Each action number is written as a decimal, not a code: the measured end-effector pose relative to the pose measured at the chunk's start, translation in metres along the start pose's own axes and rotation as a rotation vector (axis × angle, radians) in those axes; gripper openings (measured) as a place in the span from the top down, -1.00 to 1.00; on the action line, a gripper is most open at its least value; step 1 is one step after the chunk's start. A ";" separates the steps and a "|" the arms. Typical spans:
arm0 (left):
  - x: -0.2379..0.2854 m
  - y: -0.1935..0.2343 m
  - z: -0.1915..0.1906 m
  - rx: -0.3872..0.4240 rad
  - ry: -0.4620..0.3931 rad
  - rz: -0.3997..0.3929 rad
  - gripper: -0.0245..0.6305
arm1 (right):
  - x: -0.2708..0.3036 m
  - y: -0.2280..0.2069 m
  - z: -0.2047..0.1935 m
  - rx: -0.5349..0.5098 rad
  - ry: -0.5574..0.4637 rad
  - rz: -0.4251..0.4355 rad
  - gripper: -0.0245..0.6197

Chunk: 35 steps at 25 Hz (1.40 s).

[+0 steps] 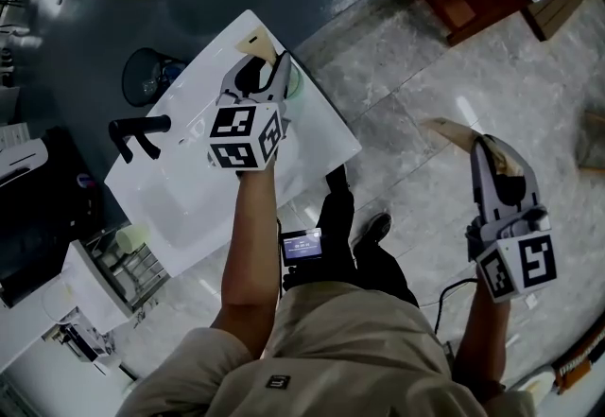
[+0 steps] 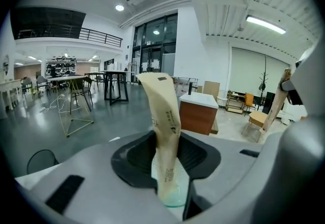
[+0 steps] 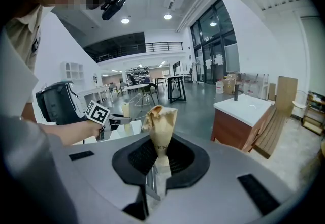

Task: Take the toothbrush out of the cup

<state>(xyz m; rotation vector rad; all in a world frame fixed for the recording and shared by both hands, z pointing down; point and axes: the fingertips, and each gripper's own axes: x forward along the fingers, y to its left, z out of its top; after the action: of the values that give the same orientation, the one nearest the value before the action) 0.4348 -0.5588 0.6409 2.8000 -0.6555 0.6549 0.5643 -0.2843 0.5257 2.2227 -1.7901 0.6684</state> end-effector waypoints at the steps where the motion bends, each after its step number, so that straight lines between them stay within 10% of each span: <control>1: -0.002 0.001 0.001 -0.004 -0.010 0.003 0.60 | -0.001 0.000 0.000 0.000 -0.001 -0.001 0.83; 17: -0.092 -0.007 0.081 0.054 -0.238 0.036 0.79 | -0.054 0.027 0.036 -0.068 -0.085 -0.004 0.83; 35: -0.317 -0.100 0.189 0.236 -0.491 0.046 0.79 | -0.208 0.082 0.101 -0.174 -0.311 0.010 0.83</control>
<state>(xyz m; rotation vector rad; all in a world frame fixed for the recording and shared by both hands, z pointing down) 0.2965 -0.4041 0.3193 3.2042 -0.7658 0.0386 0.4739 -0.1669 0.3294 2.2970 -1.9137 0.1640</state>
